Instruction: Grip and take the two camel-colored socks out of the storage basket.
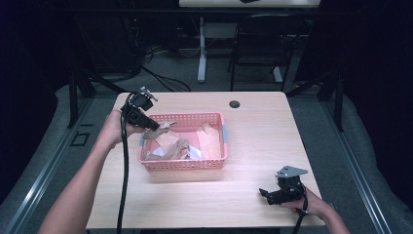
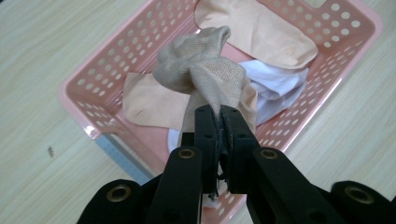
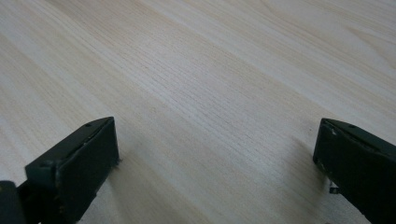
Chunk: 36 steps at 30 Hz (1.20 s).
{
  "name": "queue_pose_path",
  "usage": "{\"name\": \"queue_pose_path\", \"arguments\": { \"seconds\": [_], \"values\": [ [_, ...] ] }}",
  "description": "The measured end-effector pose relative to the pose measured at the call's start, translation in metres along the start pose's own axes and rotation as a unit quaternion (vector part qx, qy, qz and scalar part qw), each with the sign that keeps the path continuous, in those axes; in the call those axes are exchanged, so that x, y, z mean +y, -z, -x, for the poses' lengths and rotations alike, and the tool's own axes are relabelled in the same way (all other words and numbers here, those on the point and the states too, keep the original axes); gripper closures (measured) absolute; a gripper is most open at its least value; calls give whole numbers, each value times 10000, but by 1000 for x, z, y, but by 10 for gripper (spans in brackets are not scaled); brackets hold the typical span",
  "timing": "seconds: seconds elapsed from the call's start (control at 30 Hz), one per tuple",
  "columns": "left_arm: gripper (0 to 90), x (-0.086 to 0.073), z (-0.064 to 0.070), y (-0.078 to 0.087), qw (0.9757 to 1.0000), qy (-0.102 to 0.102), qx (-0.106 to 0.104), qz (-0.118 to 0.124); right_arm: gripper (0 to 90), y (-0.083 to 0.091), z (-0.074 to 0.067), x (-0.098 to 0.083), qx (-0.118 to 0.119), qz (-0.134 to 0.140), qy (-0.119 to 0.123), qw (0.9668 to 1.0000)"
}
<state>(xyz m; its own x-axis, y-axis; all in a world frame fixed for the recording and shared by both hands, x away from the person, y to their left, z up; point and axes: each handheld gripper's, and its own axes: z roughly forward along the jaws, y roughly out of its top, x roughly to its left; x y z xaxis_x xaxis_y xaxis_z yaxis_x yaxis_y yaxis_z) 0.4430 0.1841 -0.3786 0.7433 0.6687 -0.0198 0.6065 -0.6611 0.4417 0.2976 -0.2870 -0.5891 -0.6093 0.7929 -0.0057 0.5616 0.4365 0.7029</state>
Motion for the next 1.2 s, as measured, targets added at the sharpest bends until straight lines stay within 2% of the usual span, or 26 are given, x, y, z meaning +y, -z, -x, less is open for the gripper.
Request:
{"name": "queue_pose_path", "arguments": {
  "seconds": [0.2,0.37,0.57,0.77,1.17,1.2],
  "values": [
    [858,5,-1,22,9995,-141,192,-217,0,0,0,0,-6,-27,4,10000],
    [858,2,-6,37,9993,-80,294,-215,0,0,0,0,10,-24,-16,10000],
    [858,-5,-14,48,9983,-23,492,-323,0,0,0,0,2,3,-18,10000],
    [858,-21,-32,58,9965,230,659,-457,0,0,0,0,4,-1,-14,10000],
    [857,-46,-59,71,9932,682,837,-436,0,0,0,0,4,3,-16,10000],
    [858,-51,-64,73,9922,761,874,-456,0,0,0,0,3,3,-15,10000]
  ]
}}
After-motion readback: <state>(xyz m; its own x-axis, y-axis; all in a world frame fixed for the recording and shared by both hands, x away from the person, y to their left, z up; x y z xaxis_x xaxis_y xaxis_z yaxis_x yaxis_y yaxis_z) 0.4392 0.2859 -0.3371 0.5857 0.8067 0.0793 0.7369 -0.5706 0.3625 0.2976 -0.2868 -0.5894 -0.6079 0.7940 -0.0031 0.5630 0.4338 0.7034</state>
